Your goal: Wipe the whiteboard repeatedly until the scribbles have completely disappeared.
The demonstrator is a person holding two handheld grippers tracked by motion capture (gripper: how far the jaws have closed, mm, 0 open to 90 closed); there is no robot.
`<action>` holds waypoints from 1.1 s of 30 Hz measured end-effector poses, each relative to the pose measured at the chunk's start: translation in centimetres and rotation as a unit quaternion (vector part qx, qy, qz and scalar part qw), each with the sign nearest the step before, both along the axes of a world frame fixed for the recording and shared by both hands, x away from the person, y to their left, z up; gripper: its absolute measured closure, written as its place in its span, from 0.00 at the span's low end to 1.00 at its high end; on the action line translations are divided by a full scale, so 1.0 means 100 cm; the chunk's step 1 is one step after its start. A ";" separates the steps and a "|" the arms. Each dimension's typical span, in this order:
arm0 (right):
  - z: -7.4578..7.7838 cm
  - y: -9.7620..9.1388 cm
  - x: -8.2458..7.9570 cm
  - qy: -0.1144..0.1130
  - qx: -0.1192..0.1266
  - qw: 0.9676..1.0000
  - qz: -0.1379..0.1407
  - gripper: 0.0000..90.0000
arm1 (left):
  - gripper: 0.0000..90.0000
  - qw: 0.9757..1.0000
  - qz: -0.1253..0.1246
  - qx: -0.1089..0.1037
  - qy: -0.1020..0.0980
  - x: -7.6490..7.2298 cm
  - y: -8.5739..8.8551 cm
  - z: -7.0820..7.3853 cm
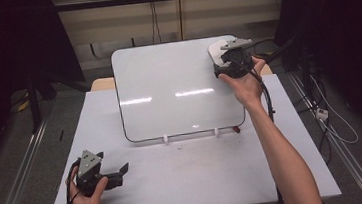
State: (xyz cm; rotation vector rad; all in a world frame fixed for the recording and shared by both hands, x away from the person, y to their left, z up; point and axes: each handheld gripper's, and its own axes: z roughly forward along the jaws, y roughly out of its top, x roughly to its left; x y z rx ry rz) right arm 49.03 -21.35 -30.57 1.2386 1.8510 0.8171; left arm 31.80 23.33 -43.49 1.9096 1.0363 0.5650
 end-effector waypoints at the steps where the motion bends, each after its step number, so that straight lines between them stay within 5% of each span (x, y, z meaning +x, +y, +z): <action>1: -0.002 0.000 -0.002 -0.002 -0.001 1.000 0.001 0.35 | 0.06 1.000 -0.001 -0.001 -0.001 0.000 0.001 0.000; 33: -0.083 -0.001 -0.074 -0.014 -0.003 1.000 -0.001 0.35 | 0.06 1.000 0.005 -0.004 -0.004 -0.002 0.003 0.001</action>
